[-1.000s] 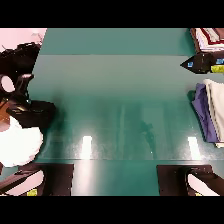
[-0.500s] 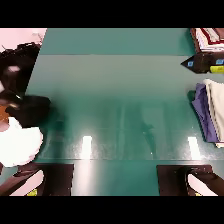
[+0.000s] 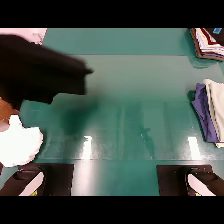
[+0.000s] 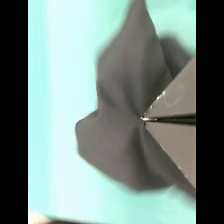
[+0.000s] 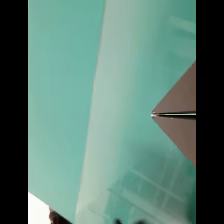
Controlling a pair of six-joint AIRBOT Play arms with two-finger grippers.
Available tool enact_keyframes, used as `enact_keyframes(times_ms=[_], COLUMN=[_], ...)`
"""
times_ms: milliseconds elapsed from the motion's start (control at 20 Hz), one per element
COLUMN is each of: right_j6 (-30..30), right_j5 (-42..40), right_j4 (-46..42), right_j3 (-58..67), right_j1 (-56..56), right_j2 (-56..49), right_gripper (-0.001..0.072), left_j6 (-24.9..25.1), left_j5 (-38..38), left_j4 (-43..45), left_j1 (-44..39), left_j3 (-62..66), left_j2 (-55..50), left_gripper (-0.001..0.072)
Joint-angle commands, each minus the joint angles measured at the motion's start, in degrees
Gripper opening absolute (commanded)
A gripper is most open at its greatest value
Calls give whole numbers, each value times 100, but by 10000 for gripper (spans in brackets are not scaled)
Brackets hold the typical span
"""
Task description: Fold the shirts.
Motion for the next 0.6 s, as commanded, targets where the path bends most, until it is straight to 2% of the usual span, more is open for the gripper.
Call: enact_keyframes(times_ms=[0, 350, 500, 550], right_j6=[2, 2, 2, 2], right_j5=[-42, -39, -39, -37], right_j4=[2, 2, -4, -4], right_j3=[109, 109, 109, 109], right_j1=[-2, -2, -2, -2], right_j2=[17, 17, 17, 17], right_gripper=[18, 18, 18, 18], left_j6=[-35, -70, 409, 649], left_j5=[273, 98, 317, 393], left_j4=[-203, -223, -271, -269], left_j1=[-962, -3740, -4645, -4767], left_j3=[409, 374, 374, 376], left_j2=[-162, -2168, -3060, -3233], left_gripper=[22, 24, 29, 240])
